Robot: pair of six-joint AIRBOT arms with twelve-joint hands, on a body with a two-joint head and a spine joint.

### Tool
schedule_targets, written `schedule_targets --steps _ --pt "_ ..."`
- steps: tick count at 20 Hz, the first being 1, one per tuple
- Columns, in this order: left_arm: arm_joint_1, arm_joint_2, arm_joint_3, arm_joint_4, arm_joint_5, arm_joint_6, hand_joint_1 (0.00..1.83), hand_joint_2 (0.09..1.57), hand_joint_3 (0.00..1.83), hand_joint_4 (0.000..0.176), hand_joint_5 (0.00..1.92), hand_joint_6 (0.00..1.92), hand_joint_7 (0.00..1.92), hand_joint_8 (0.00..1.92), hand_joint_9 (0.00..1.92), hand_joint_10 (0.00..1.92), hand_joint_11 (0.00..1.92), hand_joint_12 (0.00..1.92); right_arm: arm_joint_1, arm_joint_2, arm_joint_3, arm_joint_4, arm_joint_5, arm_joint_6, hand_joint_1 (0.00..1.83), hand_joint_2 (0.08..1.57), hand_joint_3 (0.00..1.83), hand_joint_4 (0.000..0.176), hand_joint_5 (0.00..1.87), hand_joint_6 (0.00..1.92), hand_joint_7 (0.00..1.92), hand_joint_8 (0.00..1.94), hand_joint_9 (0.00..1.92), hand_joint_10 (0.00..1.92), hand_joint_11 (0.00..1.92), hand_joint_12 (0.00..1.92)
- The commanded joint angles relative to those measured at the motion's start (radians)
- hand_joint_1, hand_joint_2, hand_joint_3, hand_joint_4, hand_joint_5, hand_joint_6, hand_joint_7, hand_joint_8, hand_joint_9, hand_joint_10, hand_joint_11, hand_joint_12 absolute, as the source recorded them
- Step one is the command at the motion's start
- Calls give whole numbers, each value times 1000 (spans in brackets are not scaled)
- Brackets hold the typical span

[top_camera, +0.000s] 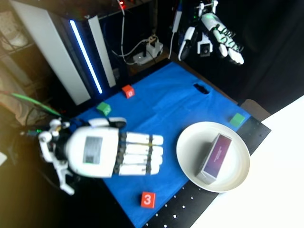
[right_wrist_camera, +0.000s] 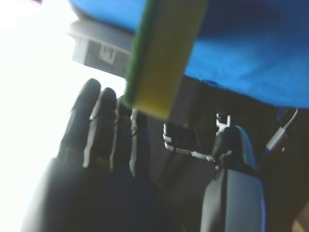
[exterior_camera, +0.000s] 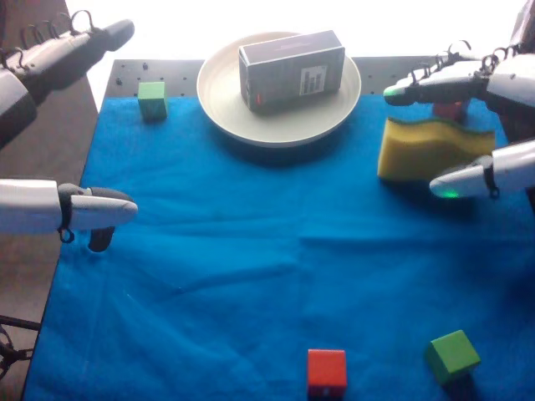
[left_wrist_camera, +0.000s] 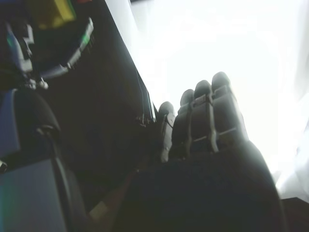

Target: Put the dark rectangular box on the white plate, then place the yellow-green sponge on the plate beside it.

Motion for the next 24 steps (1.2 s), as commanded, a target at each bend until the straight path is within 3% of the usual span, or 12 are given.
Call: schedule_targets --steps 1,3,5,6,7,8,9,11,12,18,19,24 --pt "-1 3 2 -13 -120 -5 876 868 4 115 0 0 0 0 0 0 0 0 21 -7 6 28 80 7 822 931 0 0 462 9 447 7 382 10 43 873" --pt "1 2 0 -14 -119 -5 867 877 7 127 0 0 0 0 0 0 0 0 30 -18 18 15 62 7 848 940 1 0 541 11 533 5 456 11 13 1035" --pt "2 1 -3 -14 -120 -5 836 877 5 133 0 0 0 0 0 0 0 0 32 -24 25 14 56 7 954 961 2 0 707 67 695 54 671 89 267 1281" --pt "3 0 -4 -14 -121 -5 830 884 7 140 0 0 0 0 0 0 0 0 32 -25 28 14 54 7 1008 967 0 0 800 110 804 120 708 379 338 1370" --pt "6 -1 -6 -15 -123 -6 847 891 9 145 0 0 0 0 0 0 0 0 32 -26 31 14 46 7 1079 1063 12 0 961 808 852 1048 800 1312 625 1760" --pt "7 -1 -7 -15 -123 -6 827 875 1 151 0 0 0 0 0 0 0 0 32 -26 31 13 45 7 1019 1024 0 0 855 1474 932 1757 1021 1799 1025 1889" --pt "9 -1 -8 -15 -124 -7 828 879 2 151 0 0 0 0 0 0 0 0 32 -26 32 11 44 7 973 1034 2 0 901 1826 1089 1904 1192 1897 1258 1915" --pt "16 -4 -10 -19 -128 -9 853 884 4 175 0 0 0 0 0 0 0 0 39 -25 30 9 45 7 970 1083 1 157 968 1917 1146 1940 1268 1920 1339 1921" --pt "19 -6 -10 -19 -129 -12 874 896 8 176 0 0 0 0 0 0 0 0 51 -25 28 4 45 7 988 1109 5 172 1012 1920 1189 1941 1315 1921 1377 1921" --pt "40 -5 -16 -26 -148 -19 871 897 4 114 0 0 0 0 0 0 0 0 183 -36 24 -99 53 7 1083 1195 1 176 944 1921 1081 1941 1186 1921 1244 1921" --pt "41 -5 -17 -26 -148 -19 836 908 8 91 0 0 0 0 0 0 0 0 194 -49 40 -99 52 7 1065 1194 0 176 916 1921 1062 1941 1169 1921 1236 1921" --pt "41 -7 -20 -25 -154 -20 817 922 8 74 0 0 0 0 0 0 0 0 288 -133 114 -116 22 7 1085 1182 0 176 828 1921 952 1941 1097 1921 1220 1921"
